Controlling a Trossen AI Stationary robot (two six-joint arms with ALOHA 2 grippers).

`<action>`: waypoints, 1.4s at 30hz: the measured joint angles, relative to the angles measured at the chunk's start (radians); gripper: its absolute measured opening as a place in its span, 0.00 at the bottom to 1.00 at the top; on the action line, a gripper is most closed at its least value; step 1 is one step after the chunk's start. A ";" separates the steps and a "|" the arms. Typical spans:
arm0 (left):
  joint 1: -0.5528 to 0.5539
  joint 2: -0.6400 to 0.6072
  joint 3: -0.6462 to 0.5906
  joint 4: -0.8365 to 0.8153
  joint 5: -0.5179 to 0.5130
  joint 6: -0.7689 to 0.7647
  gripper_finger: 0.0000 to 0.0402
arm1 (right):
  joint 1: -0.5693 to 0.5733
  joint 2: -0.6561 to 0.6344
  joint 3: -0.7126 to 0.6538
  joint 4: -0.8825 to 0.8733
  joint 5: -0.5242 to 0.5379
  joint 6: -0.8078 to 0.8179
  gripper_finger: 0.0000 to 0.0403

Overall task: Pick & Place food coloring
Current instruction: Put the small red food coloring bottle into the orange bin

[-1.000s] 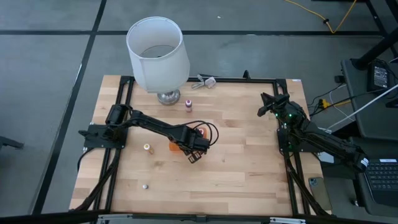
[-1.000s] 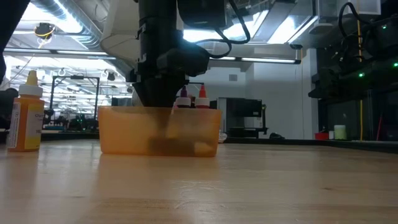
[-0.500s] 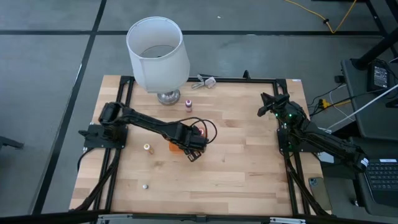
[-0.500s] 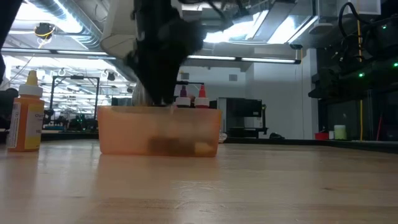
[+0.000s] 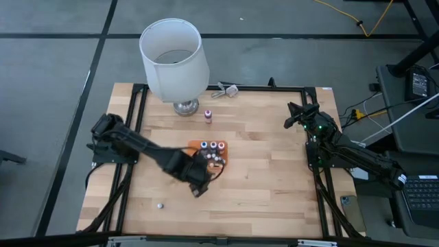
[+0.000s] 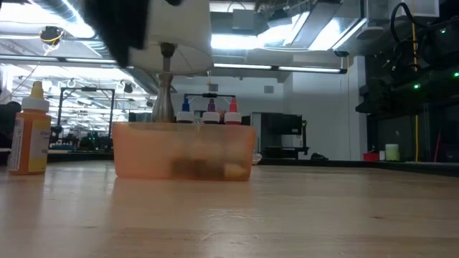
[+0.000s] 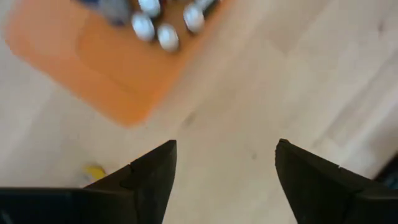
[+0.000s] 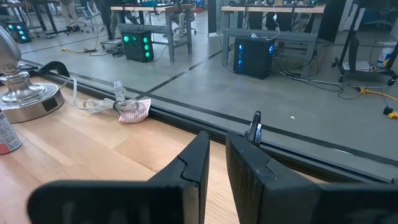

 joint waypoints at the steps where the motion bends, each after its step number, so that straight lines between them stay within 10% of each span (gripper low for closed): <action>1: -0.022 0.000 0.000 -0.006 0.004 -0.020 0.66 | 0.000 0.000 0.000 0.000 0.000 0.000 0.14; 23: -0.422 0.000 -0.214 0.028 0.052 -0.654 0.67 | 0.000 0.000 0.000 0.000 0.000 0.000 0.14; 42: -0.479 0.074 -0.355 0.233 0.093 -0.735 0.67 | 0.000 0.000 0.000 0.000 0.000 0.000 0.14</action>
